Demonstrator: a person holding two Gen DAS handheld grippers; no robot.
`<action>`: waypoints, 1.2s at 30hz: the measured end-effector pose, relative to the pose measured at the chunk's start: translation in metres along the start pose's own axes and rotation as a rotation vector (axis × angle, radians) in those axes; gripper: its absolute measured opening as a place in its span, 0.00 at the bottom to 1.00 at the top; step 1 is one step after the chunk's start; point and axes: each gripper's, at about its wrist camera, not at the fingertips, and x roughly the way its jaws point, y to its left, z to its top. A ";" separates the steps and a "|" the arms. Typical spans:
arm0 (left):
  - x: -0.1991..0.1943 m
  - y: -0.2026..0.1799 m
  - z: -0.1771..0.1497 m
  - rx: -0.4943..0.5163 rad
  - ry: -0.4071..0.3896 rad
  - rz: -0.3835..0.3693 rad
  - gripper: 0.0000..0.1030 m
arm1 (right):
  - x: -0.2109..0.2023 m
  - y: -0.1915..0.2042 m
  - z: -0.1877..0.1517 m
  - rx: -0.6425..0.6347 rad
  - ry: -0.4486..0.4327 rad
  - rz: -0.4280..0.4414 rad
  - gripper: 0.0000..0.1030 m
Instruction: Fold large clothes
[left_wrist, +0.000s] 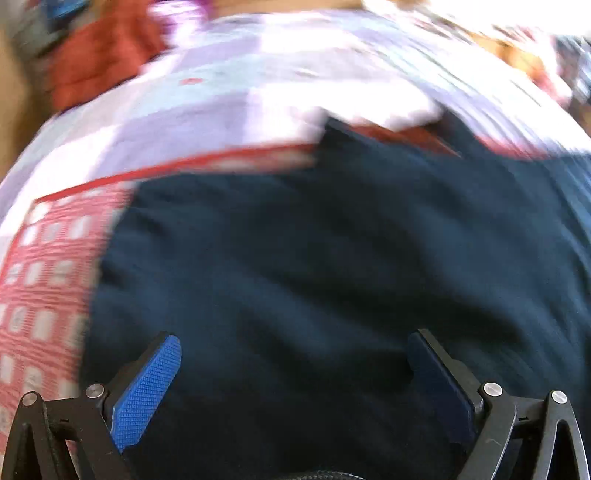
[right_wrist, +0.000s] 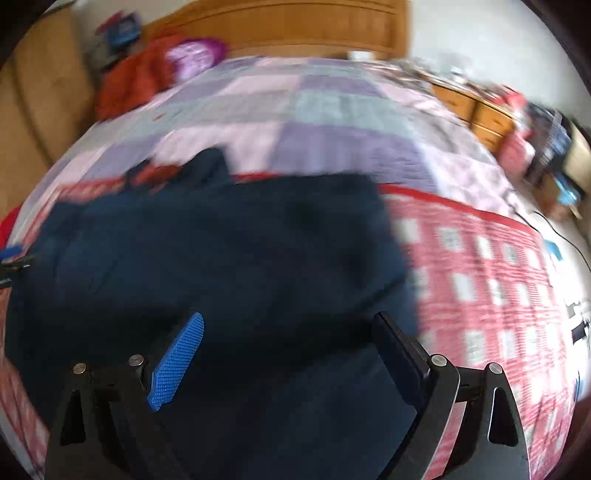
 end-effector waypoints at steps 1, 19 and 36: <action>-0.007 -0.013 -0.014 0.013 -0.013 0.003 0.98 | -0.004 0.008 -0.015 0.005 -0.001 -0.008 0.92; -0.222 -0.034 -0.147 -0.323 0.334 0.069 0.98 | -0.231 0.046 -0.204 0.152 0.199 0.139 0.89; -0.423 -0.088 -0.103 -0.197 0.155 0.024 1.00 | -0.418 0.095 -0.163 0.169 0.146 0.136 0.90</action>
